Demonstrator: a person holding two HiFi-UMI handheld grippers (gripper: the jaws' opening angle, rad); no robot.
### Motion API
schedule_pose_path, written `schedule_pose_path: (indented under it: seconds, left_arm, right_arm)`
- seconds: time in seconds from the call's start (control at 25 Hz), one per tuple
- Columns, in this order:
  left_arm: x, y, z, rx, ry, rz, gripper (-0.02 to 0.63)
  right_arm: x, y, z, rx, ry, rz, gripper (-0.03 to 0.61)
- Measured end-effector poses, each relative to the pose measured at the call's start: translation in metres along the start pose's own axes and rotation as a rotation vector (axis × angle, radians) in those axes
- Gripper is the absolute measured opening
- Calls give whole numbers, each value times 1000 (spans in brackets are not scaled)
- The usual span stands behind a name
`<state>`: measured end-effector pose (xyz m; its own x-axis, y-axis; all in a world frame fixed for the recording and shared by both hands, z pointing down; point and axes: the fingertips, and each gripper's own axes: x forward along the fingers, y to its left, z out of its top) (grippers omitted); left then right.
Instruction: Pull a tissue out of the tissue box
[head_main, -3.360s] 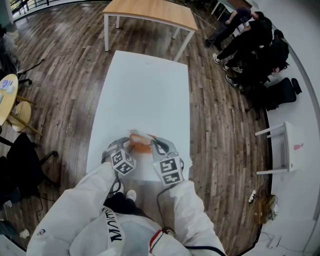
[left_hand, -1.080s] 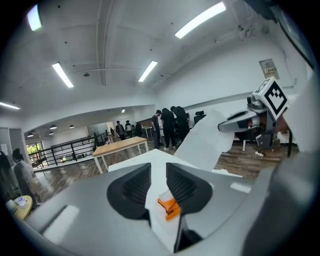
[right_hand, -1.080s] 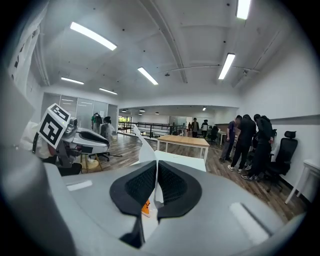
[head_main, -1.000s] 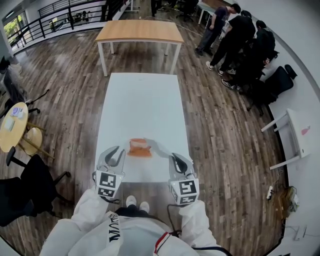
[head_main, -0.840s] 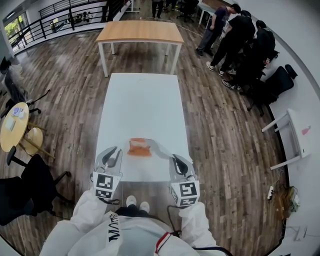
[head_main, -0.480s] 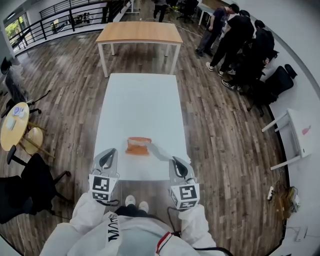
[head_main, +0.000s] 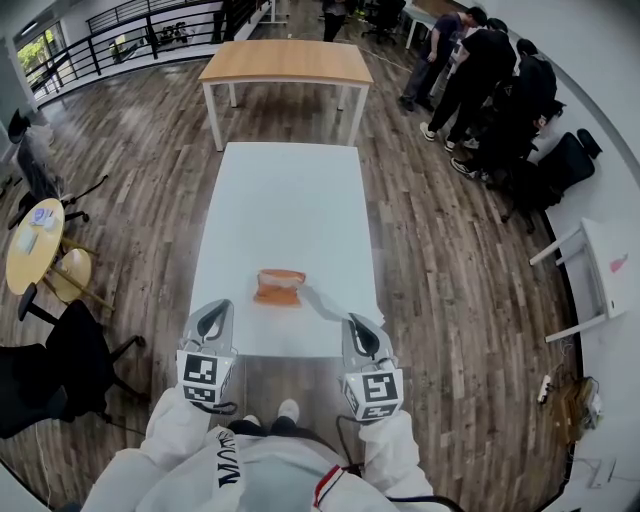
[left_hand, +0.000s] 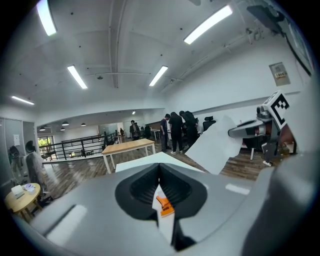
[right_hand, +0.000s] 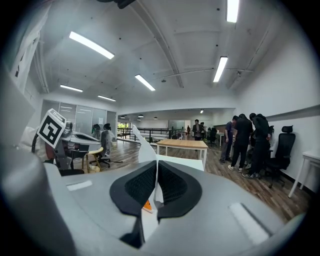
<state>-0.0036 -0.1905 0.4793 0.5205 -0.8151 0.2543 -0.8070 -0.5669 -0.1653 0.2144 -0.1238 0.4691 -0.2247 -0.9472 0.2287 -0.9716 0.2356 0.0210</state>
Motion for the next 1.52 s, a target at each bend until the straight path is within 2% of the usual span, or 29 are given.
schedule_pose_path:
  seconds: [0.32, 0.8, 1.52]
  left_arm:
    - [-9, -1, -2, 2, -5, -24, 0]
    - [-36, 18, -4, 4, -38, -57, 0]
    - [-99, 24, -11, 17, -68, -127, 0]
  right_arm:
    - [-2, 4, 3, -6, -6, -18, 3]
    - [-17, 19, 4, -8, -6, -104, 3]
    - [-61, 78, 13, -27, -31, -165, 3]
